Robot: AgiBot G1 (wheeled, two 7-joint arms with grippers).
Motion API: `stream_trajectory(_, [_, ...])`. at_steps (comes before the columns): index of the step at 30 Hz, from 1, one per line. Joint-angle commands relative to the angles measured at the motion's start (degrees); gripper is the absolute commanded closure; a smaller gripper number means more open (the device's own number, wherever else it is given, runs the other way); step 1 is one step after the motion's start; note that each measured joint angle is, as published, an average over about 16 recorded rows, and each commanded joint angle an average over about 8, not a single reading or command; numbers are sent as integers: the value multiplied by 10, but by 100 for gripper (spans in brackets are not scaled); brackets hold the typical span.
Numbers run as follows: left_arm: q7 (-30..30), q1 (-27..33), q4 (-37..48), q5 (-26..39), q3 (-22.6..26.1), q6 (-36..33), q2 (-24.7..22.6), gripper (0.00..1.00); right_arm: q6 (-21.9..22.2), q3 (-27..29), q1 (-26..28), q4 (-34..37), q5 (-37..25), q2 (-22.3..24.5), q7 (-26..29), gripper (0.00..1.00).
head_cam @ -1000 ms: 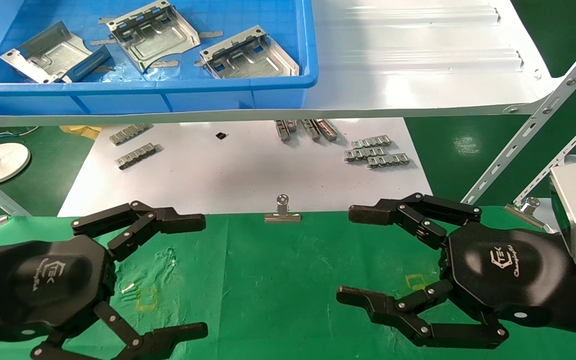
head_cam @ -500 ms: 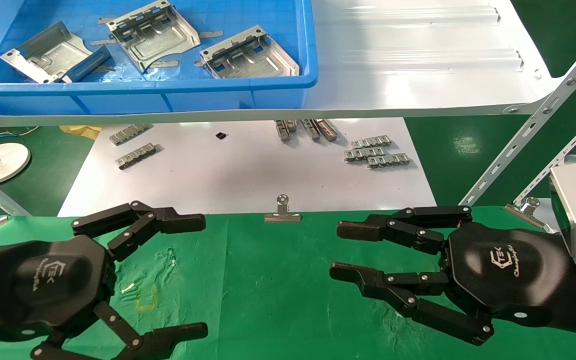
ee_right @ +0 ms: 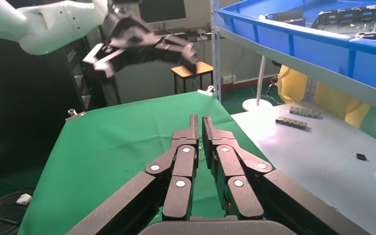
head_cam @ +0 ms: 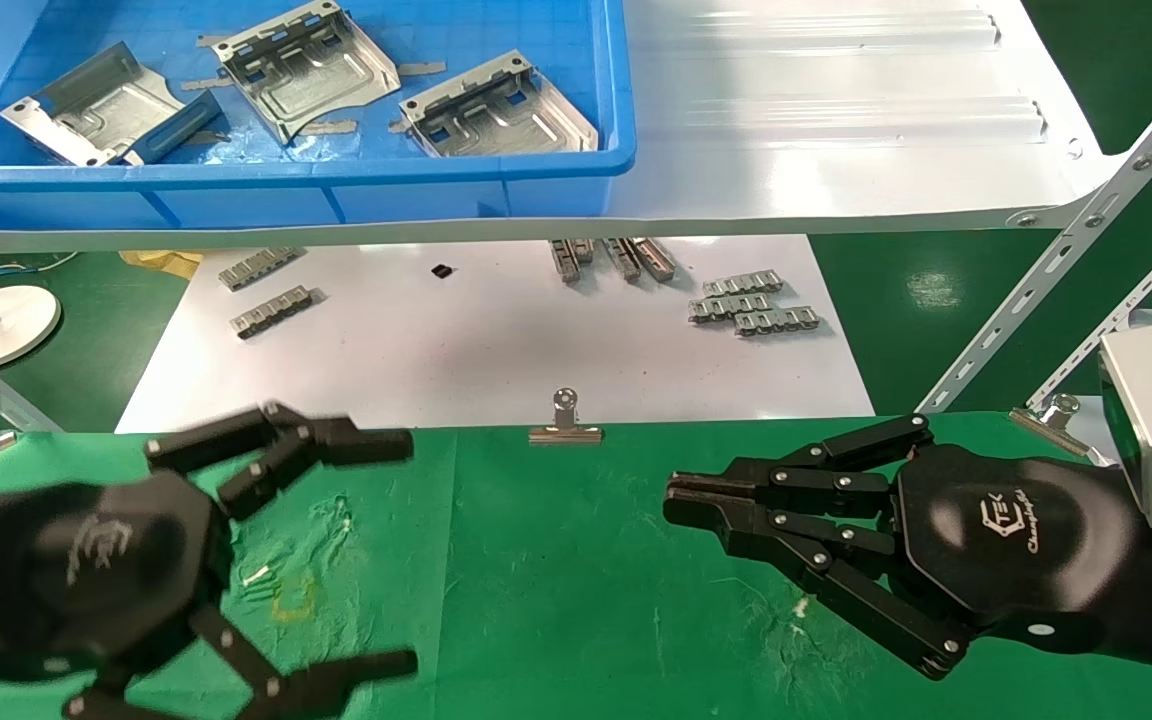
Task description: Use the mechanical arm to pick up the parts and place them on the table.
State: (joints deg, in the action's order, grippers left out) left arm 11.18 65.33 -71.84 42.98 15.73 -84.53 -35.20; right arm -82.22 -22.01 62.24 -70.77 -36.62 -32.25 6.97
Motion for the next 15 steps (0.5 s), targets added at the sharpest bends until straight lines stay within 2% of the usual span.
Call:
stream_trajectory(1, [1, 7, 1, 2, -2, 4, 2, 0, 0, 0, 0, 0, 0, 0, 0, 100])
stream_trajectory(7, [10, 109, 63, 39, 4, 24, -22, 0, 0, 0, 0, 0, 0, 0, 0, 100])
stream_trajectory(15, [-5, 303, 259, 177, 61, 81, -111, 0, 0, 0, 0, 0, 0, 0, 0, 100])
